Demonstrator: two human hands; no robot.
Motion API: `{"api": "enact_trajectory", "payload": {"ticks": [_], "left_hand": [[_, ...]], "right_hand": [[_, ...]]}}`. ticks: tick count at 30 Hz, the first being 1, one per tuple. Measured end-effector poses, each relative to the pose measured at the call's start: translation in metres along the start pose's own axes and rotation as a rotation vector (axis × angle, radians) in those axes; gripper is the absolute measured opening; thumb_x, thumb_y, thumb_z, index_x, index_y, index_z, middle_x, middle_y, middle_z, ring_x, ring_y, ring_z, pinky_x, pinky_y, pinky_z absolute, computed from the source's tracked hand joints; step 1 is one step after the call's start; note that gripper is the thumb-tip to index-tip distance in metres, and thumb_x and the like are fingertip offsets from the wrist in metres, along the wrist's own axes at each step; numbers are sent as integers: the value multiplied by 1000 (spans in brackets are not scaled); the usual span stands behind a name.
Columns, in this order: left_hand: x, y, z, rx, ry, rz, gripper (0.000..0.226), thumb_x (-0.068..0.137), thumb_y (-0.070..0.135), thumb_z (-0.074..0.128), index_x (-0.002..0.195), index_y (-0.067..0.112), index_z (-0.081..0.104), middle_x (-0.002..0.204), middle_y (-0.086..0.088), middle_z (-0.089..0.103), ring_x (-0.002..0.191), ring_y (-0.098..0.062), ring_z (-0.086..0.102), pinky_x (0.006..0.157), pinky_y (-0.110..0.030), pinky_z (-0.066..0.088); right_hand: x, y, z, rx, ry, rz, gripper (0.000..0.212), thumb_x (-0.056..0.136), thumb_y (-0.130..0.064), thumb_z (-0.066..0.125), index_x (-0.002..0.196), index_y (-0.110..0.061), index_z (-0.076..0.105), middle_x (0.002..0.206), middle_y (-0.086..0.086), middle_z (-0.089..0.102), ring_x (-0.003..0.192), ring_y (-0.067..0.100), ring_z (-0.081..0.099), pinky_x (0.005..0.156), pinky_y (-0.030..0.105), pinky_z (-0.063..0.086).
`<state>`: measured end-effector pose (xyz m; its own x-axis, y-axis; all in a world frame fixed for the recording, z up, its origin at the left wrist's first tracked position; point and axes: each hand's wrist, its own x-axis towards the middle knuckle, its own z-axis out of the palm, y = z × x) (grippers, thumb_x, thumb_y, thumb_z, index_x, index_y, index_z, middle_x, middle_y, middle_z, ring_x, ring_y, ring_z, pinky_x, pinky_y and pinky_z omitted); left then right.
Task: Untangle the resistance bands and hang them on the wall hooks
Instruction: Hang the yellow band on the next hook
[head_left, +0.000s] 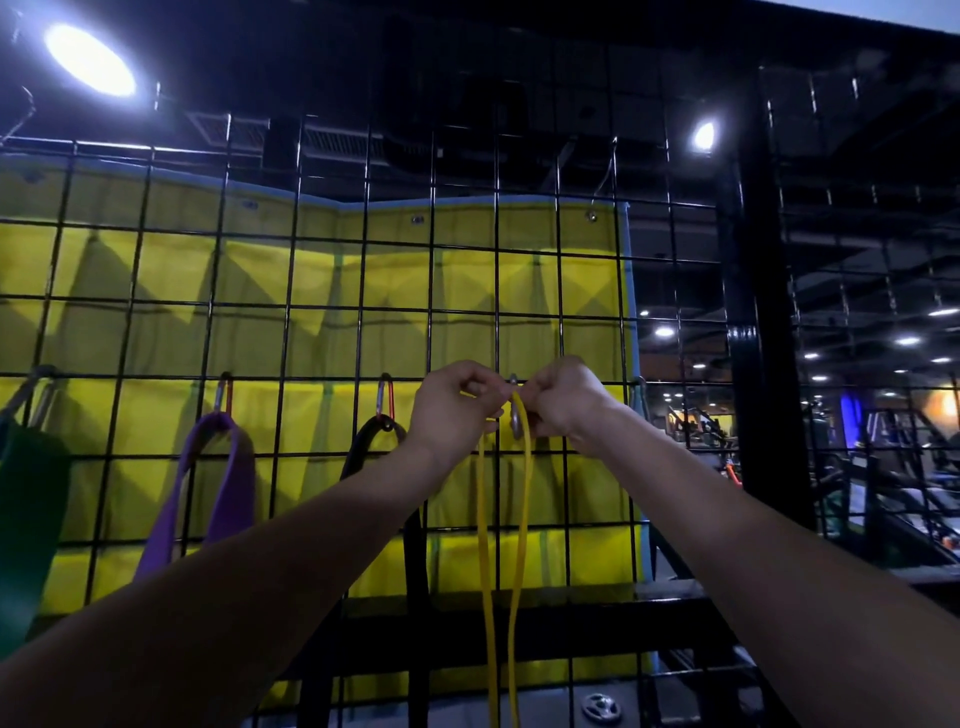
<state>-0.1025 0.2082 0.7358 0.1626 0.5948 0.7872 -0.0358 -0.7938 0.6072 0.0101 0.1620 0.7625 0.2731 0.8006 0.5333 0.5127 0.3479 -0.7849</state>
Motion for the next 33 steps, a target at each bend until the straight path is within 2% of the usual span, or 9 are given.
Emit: {"api": "enact_trajectory", "payload": {"ticks": [2,7,13,18,22,26,28,31,33], "left_hand": [[0,1,1,-20,-6,13,13,86,6,62,77,15,62,77,-3,57,71,-13,62,59,-20,55],[1,0,-2,29,-10,80,4,85,7,64,81,10,63,74,0,54,65,-10,61,58,-19,55],[1,-8,-9,152,-15,207,2,84,9,66,82,8,65,70,1,57,52,6,54,54,-14,51],[2,-14,-12,291,-26,313,2,83,11,67,83,13,69,72,7,60,60,4,55,58,-12,46],[10,-5,-19,507,-130,455,15,85,14,65,97,12,72,79,10,54,73,-2,53,67,-16,43],[12,4,-23,613,-225,491,20,85,12,64,104,10,72,82,0,57,74,-13,55,68,-26,44],[13,7,-23,667,-257,511,20,85,11,64,103,9,72,83,-4,58,75,-13,53,68,-25,42],[16,12,-25,731,-300,527,18,84,10,64,100,8,73,84,-8,61,76,-14,53,70,-30,44],[16,15,-24,760,-323,526,17,83,10,65,97,7,74,86,-12,63,76,-18,55,71,-33,46]], "right_hand": [[1,0,-1,-14,1,2,10,90,-5,56,80,-1,56,64,15,57,54,26,57,63,39,57],[-2,-4,-2,-40,6,19,13,90,-11,58,82,-1,58,62,12,58,50,21,56,46,26,50],[3,-3,1,-48,9,49,21,89,-15,60,71,-5,54,71,15,63,58,23,59,65,36,55],[2,-4,2,-62,20,54,19,86,-17,65,76,-4,56,79,20,64,69,29,62,77,46,55],[4,-4,-2,-122,39,44,21,89,-14,58,69,-10,53,69,5,56,61,17,56,64,28,53],[2,-8,0,-63,-18,95,31,88,-20,61,103,7,60,79,17,65,74,29,65,84,44,55],[1,-9,0,-35,-25,100,29,88,-17,61,105,7,59,73,15,62,67,27,62,80,43,55],[-1,-10,-2,-50,-18,88,11,90,-10,58,84,-1,57,66,10,58,57,19,57,62,29,54],[-4,-10,-3,-59,-6,68,15,89,-6,58,76,-3,53,65,9,55,53,17,55,48,22,52]]}}
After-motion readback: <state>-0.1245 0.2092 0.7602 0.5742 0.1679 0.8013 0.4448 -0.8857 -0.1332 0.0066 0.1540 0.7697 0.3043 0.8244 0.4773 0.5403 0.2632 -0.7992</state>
